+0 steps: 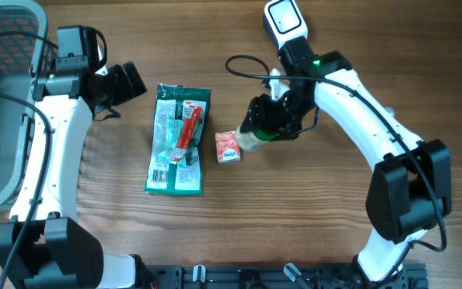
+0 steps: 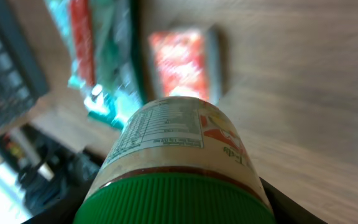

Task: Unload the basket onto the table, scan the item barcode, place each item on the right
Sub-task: 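Tilt the tub and hold its label up to the scanner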

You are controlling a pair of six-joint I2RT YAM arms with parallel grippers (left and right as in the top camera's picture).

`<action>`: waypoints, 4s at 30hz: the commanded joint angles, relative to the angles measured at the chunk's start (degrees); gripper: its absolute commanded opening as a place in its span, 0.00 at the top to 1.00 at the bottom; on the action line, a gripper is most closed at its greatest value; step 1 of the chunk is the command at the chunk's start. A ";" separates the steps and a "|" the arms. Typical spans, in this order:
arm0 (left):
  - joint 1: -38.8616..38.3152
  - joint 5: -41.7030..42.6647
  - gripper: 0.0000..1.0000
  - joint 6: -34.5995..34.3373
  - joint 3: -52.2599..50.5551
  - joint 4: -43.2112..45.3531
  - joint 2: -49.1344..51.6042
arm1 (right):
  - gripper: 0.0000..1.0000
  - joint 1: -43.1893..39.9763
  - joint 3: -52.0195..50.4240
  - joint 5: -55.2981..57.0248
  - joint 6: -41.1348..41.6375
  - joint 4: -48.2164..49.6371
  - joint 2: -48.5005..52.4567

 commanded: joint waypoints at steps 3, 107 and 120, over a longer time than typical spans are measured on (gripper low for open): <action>0.13 0.44 0.00 0.07 0.63 0.11 -0.50 | 0.96 4.28 0.59 -17.79 3.30 0.13 -1.29; 0.15 0.44 0.00 0.07 0.63 0.11 -0.50 | 0.96 -10.82 30.12 35.06 -15.19 52.17 26.58; 0.15 0.44 0.00 0.07 0.63 0.11 -0.50 | 0.96 -11.80 29.79 28.09 -16.11 56.85 31.65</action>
